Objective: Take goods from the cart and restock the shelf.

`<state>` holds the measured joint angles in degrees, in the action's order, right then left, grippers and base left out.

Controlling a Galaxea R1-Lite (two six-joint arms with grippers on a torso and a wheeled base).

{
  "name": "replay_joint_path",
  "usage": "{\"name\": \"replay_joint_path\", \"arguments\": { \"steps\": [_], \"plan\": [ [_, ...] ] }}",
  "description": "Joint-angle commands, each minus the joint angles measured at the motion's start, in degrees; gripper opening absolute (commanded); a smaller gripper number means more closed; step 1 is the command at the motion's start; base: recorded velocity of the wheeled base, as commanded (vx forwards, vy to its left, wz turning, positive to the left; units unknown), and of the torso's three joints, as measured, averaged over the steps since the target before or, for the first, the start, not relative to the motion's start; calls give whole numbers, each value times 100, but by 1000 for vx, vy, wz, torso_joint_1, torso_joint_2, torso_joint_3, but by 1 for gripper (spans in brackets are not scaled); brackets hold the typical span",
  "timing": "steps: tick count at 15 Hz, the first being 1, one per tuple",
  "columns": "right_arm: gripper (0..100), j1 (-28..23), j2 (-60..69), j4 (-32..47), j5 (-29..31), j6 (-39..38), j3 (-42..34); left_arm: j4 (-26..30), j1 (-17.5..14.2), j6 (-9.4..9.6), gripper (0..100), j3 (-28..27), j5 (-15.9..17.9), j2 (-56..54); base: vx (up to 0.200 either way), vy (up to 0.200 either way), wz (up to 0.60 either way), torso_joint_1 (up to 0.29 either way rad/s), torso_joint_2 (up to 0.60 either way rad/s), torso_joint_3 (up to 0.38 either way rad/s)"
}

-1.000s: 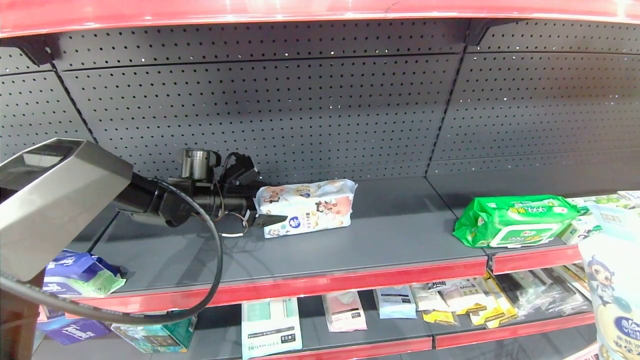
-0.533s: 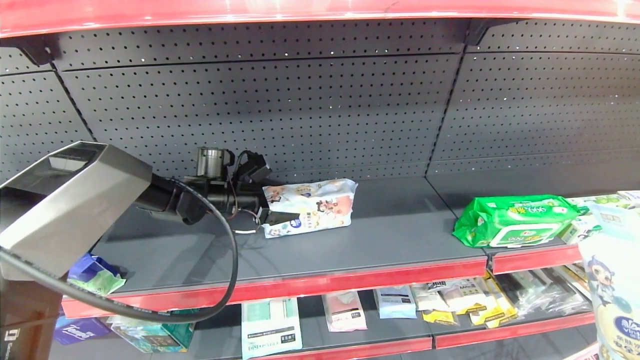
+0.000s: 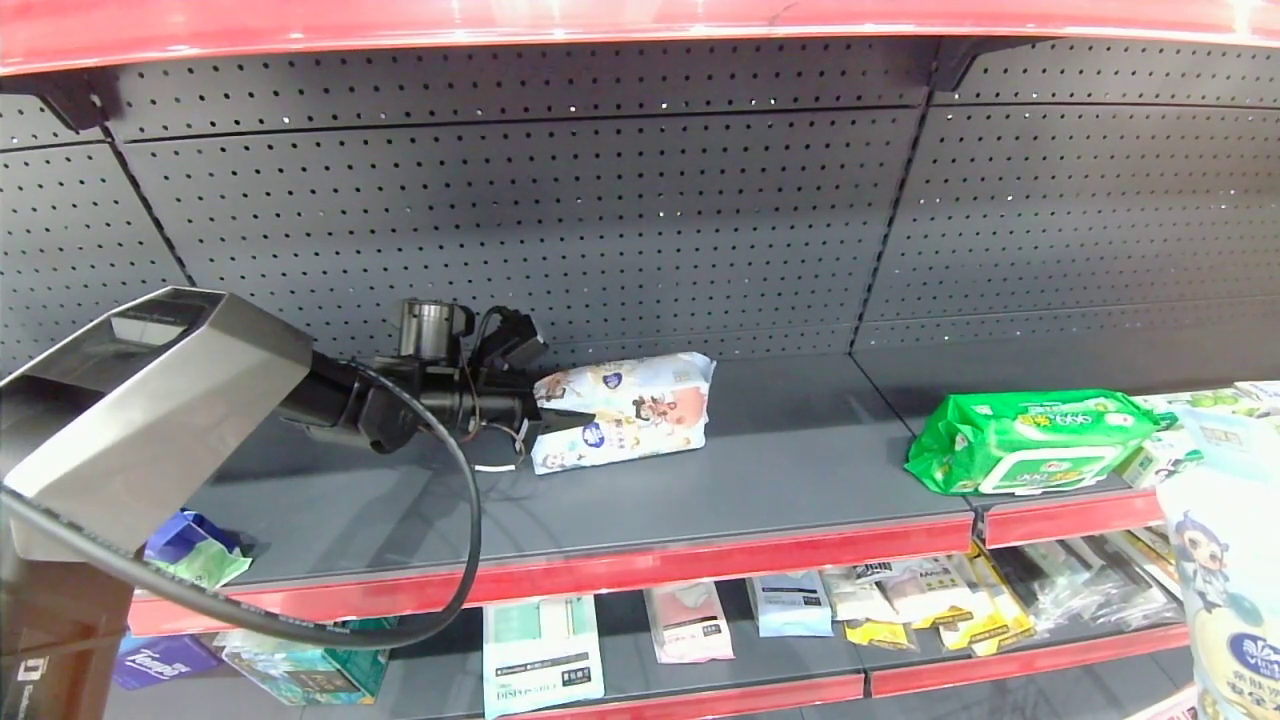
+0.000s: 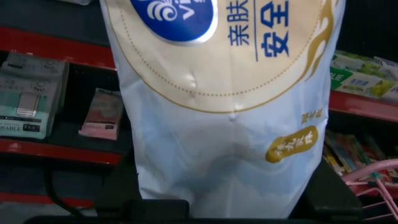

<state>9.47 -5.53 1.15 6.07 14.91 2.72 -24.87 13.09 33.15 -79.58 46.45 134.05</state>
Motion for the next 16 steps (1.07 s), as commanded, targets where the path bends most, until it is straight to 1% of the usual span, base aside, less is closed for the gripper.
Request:
{"name": "replay_joint_path", "arguments": {
  "steps": [1, 2, 3, 4, 5, 6, 7, 9, 10, 11, 12, 13, 14, 16],
  "plan": [
    [0, 2, -9, 0, -1, 3, 1, 8, 18, 16, 0, 109, 66, -54, 0, 0, 0, 0, 0, 0],
    [0, 2, -9, 0, -1, 3, 1, 8, 18, 43, 0, 294, 172, -195, 0, 0, 0, 0, 0, 0],
    [0, 2, -9, 0, -1, 3, 1, 17, 9, 69, 0, 593, 198, -423, 0, 0, 0, 0, 0, 0],
    [0, 2, -9, 0, -1, 3, 1, 17, 9, 69, 0, 769, 198, -555, 0, 0, 0, 0, 0, 0],
    [0, 2, -9, 0, -1, -6, 1, 8, -61, 87, 0, 1173, 207, -845, 0, 0, 0, 0, 0, 0],
    [0, 2, -9, 0, -1, -14, 1, 8, -140, 148, 0, 1410, 207, -1003, 0, 0, 0, 0, 0, 0],
    [0, 2, -9, 0, -9, -23, 1, 8, -263, 324, 0, 1727, 251, -1188, 0, 0, 0, 0, 0, 0],
    [0, 2, -9, 0, -9, -23, 1, 8, -457, 737, 0, 2368, 374, -1496, 0, 0, 0, 0, 0, 0],
    [0, 2, -9, 0, -9, -32, 1, 8, -501, 834, 0, 2544, 383, -1566, 0, 0, 0, 0, 0, 0],
    [0, 2, -9, 0, -18, -32, 1, -9, -624, 1062, 0, 2939, 400, -1724, 0, 0, 0, 0, 0, 0],
    [0, 2, -9, 0, -18, -32, 1, -9, -659, 1141, 0, 3045, 427, -1777, 0, 0, 0, 0, 0, 0],
    [0, 2, -9, 0, -18, -32, 1, -18, -729, 1335, 0, 3247, 523, -1856, 0, 0, 0, 0, 0, 0],
    [0, 2, -9, 0, -18, -32, 1, -18, -756, 1458, 0, 3344, 576, -1909, 0, 0, 0, 0, 0, 0],
    [0, 2, -9, 0, -18, -32, 1, -18, -800, 1493, 0, 3484, 576, -1953, 0, 0, 0, 0, 0, 0]
  ]
}}
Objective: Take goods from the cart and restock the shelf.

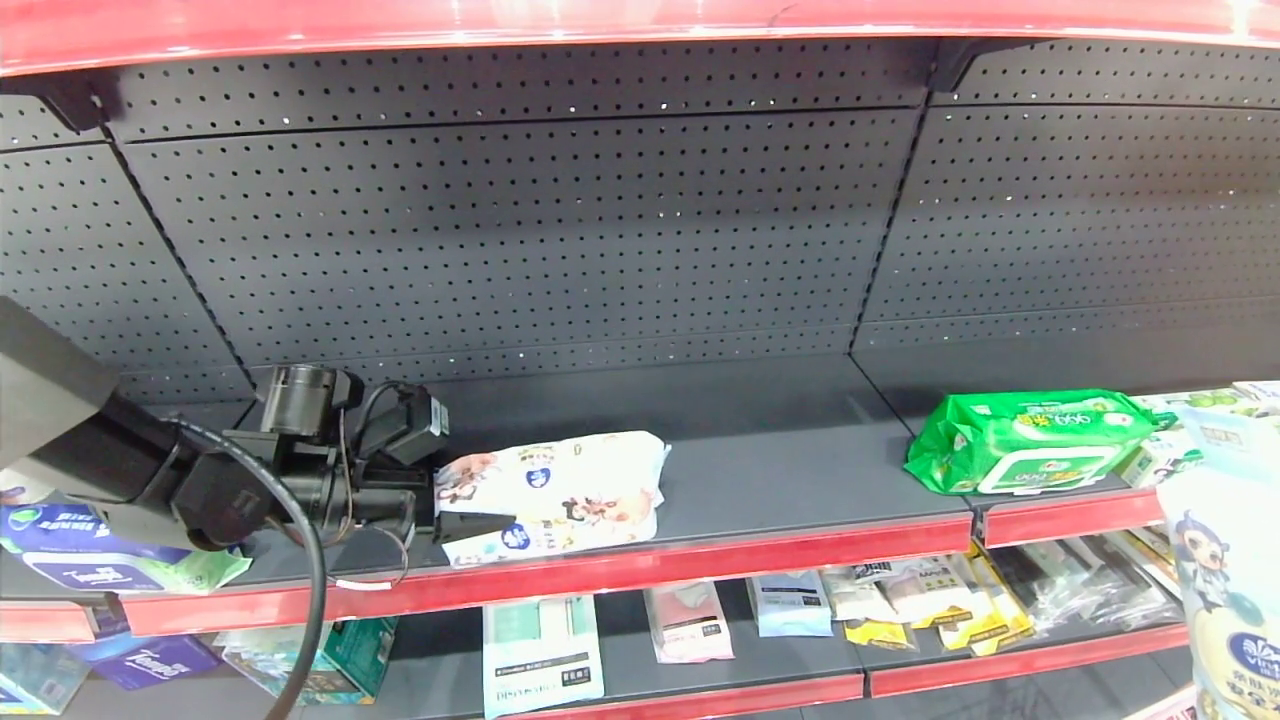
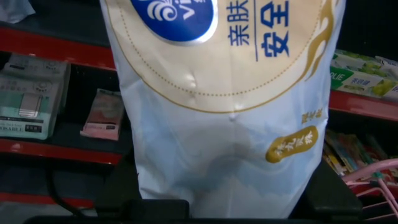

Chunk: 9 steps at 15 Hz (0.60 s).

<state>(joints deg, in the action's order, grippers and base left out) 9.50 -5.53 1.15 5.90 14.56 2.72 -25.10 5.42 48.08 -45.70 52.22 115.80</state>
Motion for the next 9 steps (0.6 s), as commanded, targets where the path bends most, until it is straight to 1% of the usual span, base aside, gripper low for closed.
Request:
{"name": "replay_joint_path", "arguments": {
  "steps": [1, 3, 9],
  "plan": [
    [0, 0, -9, 0, -1, 3, 1, 5, -68, 8, 0, 105, 7, -128, 0, 0, 0, 0, 0, 0],
    [0, 0, -9, 0, -1, 3, 1, 5, -68, 35, 0, 141, 69, -189, 0, 0, 0, 0, 0, 0],
    [0, 0, -9, 0, -1, 3, 1, -12, -59, 44, 0, 149, 60, -110, 0, 0, 0, 0, 0, 0]
  ]
}}
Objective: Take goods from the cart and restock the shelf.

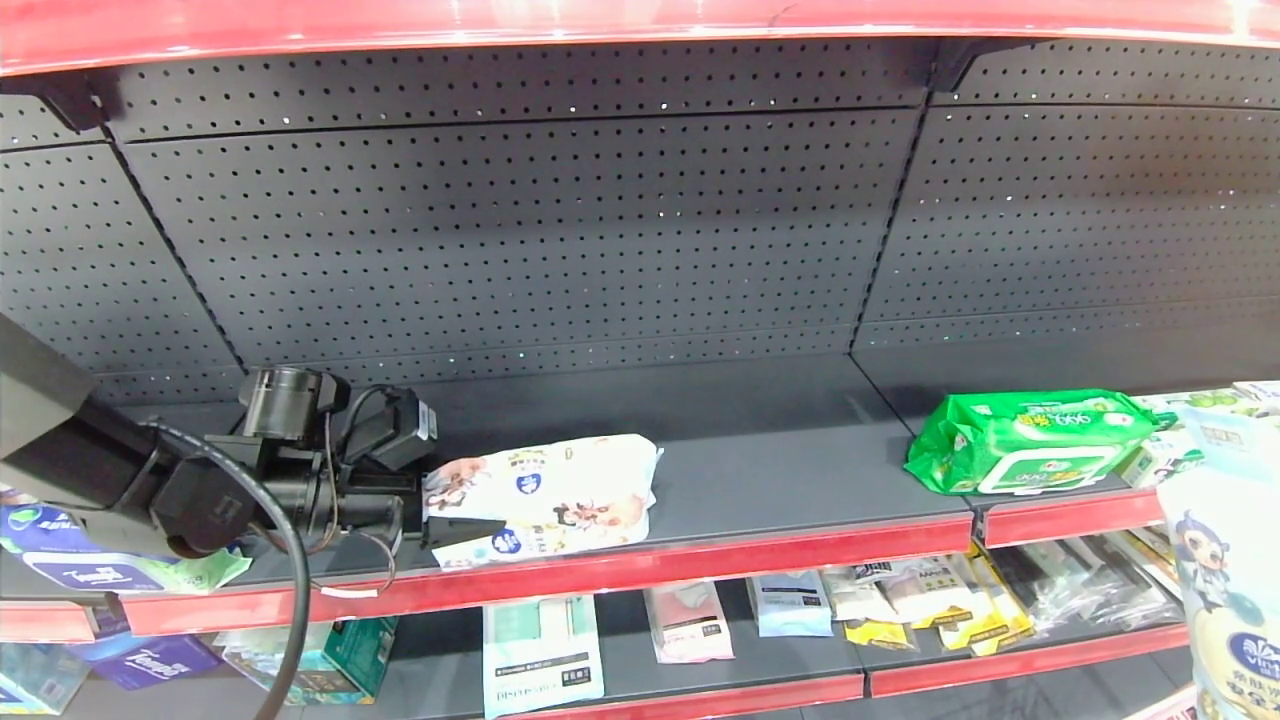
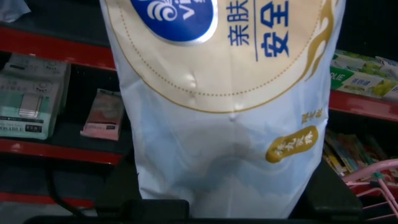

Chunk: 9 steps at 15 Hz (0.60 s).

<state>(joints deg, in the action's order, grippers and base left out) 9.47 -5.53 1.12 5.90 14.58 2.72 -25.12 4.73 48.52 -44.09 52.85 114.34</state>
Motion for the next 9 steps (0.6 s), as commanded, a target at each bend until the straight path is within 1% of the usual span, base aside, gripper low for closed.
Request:
{"name": "replay_joint_path", "arguments": {
  "steps": [1, 7, 9],
  "plan": [
    [0, 2, -9, 11, -1, 1, 1, -19, 10, 0, 0, -20, -2, 45, 0, 0, 0, 0, 0, 0],
    [0, 2, -9, 2, -1, 10, 1, -10, 19, 0, 0, 15, -38, 106, 0, 0, 0, 0, 0, 0],
    [0, 2, -9, 2, 8, 10, 1, 16, 19, -97, 0, 15, -55, 133, 0, 0, 0, 0, 0, 0]
  ]
}}
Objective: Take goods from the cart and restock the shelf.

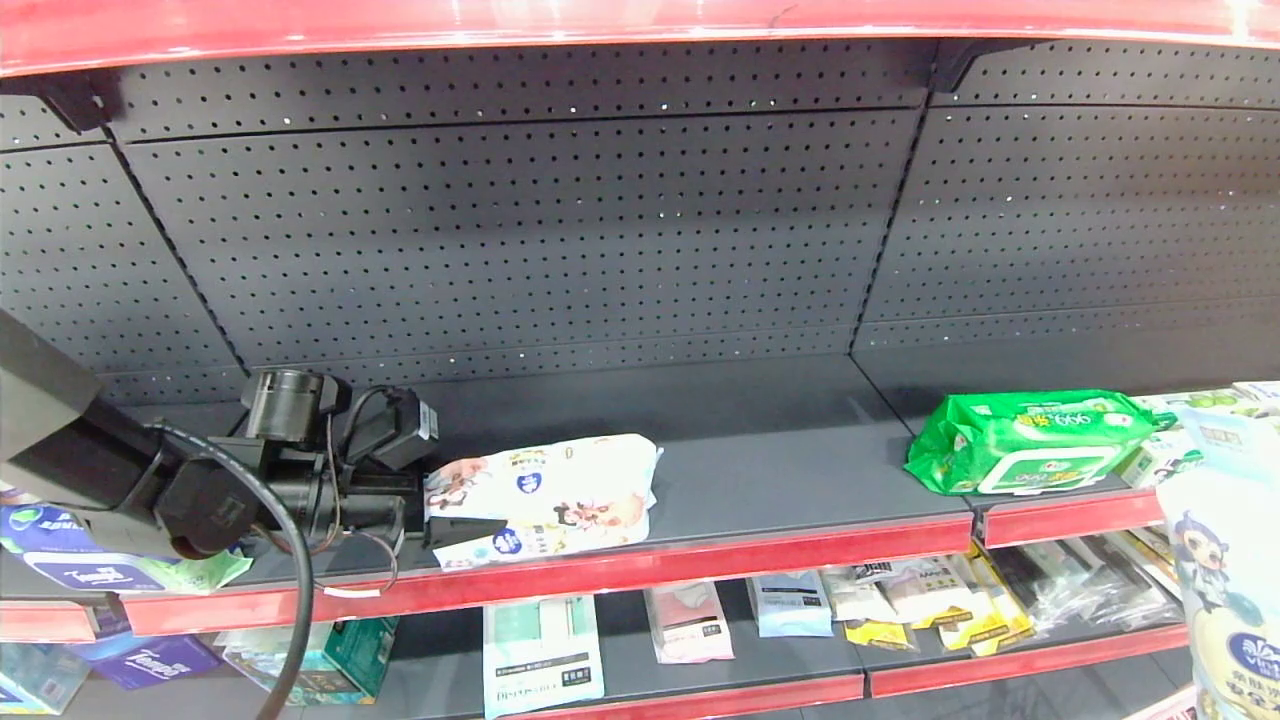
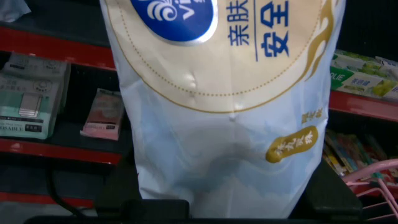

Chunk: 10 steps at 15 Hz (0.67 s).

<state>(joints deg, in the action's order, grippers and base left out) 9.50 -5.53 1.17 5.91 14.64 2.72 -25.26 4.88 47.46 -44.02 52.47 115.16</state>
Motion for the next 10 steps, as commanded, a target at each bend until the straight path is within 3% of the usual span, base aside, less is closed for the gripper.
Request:
{"name": "replay_joint_path", "arguments": {
  "steps": [1, 4, 5, 10],
  "plan": [
    [0, 0, -9, 6, -2, 4, 1, 30, 13, -132, 0, 16, -17, 50, 0, 0, 0, 0, 0, 0],
    [0, 0, -9, 6, 6, 4, 1, 12, 13, -202, 0, -1, -26, 50, 0, 0, 0, 0, 0, 0],
    [0, 0, -9, 6, 6, 4, 1, 3, 13, -193, 100, -1, -26, 50, 0, 0, 0, 0, 0, 0],
    [0, 0, -9, 6, 6, -5, 1, 3, 13, -316, 100, -28, 176, -135, 0, 0, 0, 0, 0, 0]
  ]
}}
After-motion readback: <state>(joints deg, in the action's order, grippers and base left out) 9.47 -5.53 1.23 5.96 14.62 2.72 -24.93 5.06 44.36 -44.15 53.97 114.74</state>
